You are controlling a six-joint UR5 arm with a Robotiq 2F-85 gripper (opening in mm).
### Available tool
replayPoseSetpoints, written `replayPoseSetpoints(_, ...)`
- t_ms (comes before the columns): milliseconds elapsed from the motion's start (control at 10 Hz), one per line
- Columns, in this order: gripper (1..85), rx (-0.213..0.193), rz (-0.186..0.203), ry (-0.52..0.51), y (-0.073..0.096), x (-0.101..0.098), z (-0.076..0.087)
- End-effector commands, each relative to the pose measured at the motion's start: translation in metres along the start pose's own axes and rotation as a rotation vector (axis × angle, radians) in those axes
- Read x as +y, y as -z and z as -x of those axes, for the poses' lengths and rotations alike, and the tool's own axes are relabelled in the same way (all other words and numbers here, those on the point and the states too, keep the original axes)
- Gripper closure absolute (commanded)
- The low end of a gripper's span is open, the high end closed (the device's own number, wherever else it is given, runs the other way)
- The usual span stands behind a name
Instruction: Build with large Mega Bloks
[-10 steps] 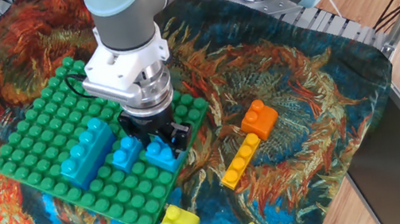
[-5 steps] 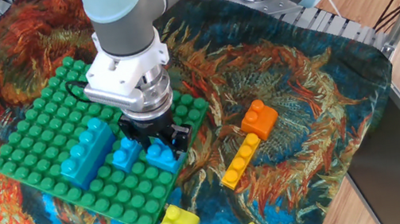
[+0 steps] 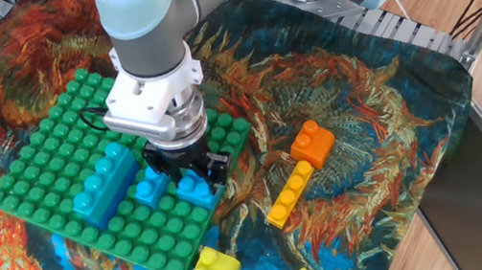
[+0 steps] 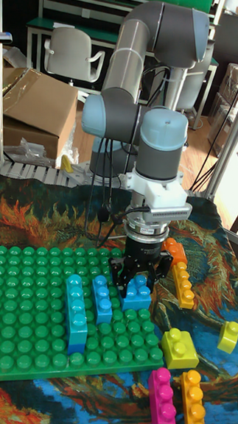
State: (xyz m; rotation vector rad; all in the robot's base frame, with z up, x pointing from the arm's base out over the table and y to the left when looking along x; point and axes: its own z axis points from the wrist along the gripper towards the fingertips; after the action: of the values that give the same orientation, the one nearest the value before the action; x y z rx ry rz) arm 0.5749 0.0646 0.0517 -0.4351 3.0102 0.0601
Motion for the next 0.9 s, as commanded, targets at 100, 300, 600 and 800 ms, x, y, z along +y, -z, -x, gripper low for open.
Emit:
replayPoseSetpoints(100,35.3,0.021,-0.035,0.061,0.026,-0.012,0.003)
replayPoseSetpoints(300,32.0,0.004,-0.021,0.085,0.028,-0.015,0.008)
replayPoseSetpoints(600,29.3,-0.017,-0.009,0.090,0.026,-0.013,0.015)
replayPoseSetpoints(800,29.0,-0.024,0.008,0.089,0.024,-0.014,0.019)
